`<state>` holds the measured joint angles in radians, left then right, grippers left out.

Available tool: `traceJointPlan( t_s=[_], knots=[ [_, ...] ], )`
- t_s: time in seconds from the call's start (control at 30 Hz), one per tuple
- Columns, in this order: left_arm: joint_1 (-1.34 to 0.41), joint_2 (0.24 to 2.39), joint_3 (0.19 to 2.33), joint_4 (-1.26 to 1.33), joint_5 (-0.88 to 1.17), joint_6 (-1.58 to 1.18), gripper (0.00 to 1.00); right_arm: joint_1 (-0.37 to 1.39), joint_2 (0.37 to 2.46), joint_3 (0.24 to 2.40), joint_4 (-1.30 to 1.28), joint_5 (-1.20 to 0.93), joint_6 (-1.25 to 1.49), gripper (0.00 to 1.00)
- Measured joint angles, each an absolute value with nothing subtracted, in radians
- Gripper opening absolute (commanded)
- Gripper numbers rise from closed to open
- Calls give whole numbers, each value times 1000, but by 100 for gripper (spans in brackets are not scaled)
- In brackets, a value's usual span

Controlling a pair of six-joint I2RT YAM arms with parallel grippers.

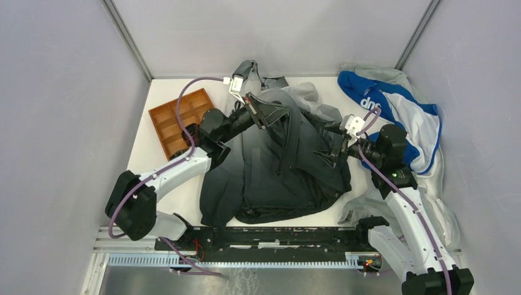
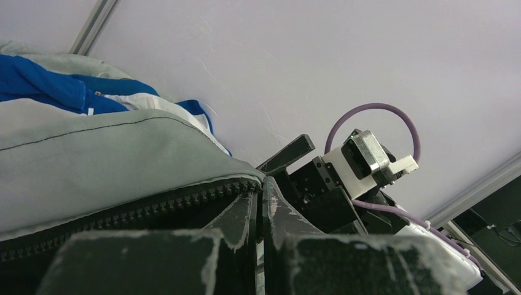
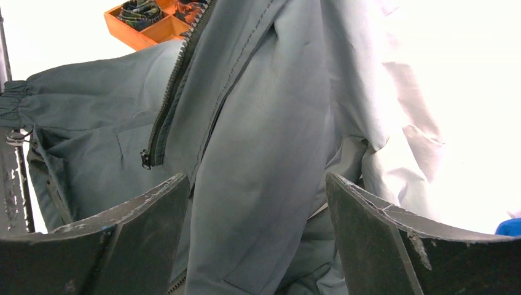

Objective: Zip up the jacket
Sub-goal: Adjust the jacket at the center of the board.

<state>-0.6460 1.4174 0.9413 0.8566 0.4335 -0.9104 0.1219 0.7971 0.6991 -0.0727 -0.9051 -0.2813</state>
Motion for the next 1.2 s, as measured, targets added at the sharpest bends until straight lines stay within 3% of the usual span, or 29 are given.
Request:
traceJointPlan(
  t_s=[0.47,1.2],
  knots=[
    [-679,1309,828,806,356,-910,2,115,788,635,-92,-992,-285,88],
    [-719,1308,826,800,310,-908,2,115,740,558,-93,-1160,-297,87]
  ],
)
